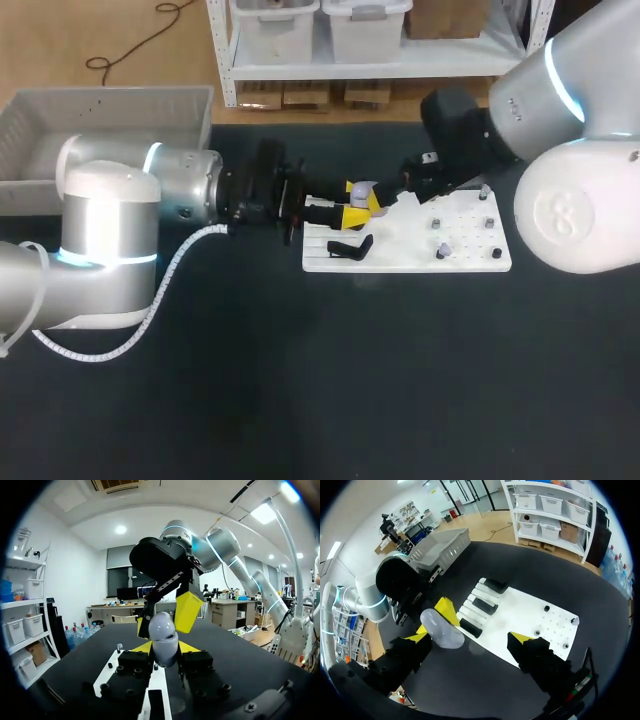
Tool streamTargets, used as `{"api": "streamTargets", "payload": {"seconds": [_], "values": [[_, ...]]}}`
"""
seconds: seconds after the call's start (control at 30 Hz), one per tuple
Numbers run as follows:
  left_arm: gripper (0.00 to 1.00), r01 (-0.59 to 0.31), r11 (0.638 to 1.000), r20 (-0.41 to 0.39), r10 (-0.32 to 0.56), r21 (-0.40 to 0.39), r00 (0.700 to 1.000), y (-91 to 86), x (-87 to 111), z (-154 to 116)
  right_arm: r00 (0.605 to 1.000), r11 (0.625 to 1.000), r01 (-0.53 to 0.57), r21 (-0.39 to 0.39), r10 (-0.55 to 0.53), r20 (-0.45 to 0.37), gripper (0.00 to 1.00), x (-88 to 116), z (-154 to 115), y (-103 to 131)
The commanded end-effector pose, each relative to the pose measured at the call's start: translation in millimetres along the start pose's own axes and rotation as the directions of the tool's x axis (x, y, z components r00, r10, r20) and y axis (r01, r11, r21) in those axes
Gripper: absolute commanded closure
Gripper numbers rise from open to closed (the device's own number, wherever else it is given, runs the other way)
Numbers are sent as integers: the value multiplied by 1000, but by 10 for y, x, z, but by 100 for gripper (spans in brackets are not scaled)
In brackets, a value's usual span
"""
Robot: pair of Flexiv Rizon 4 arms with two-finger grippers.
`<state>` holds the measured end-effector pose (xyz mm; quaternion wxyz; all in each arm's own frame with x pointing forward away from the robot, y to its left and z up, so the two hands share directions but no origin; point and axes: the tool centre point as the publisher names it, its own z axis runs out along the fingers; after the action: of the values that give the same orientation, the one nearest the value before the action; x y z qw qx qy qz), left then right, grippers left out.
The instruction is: Pick up each earbud case from the left stands, insert the matching earbuds, close the lid, and place the case in the box.
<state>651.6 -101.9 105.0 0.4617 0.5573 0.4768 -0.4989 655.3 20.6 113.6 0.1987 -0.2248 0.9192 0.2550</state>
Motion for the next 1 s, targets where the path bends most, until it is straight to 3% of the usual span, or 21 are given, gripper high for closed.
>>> {"api": "streamTargets", "payload": {"seconds": [0.03, 0.23, 0.5, 0.73, 1.0], "values": [[100, 0, 1000, 0, 0, 3, 1000, 5, 8, 3, 1000, 1000, -10, 23, 9, 22, 0, -11, -34, -16], [100, 0, 1000, 0, 0, 3, 1000, 5, 8, 3, 997, 1000, 3, 28, -5, 78, 0, -129, -205, -21], [100, -6, 1000, -4, 6, -17, 1000, -1, 39, -35, 984, 986, 136, 94, -145, 102, 0, -320, -560, -130], [100, 1, 999, -5, -1, -38, 1000, -7, 51, -51, 977, 955, 196, 224, -209, 33, 0, -416, -768, -432], [100, 1, 999, -5, -1, -38, 1000, -7, 51, -51, 974, 872, 223, 436, -187, -124, 0, -397, -766, -955]]}}
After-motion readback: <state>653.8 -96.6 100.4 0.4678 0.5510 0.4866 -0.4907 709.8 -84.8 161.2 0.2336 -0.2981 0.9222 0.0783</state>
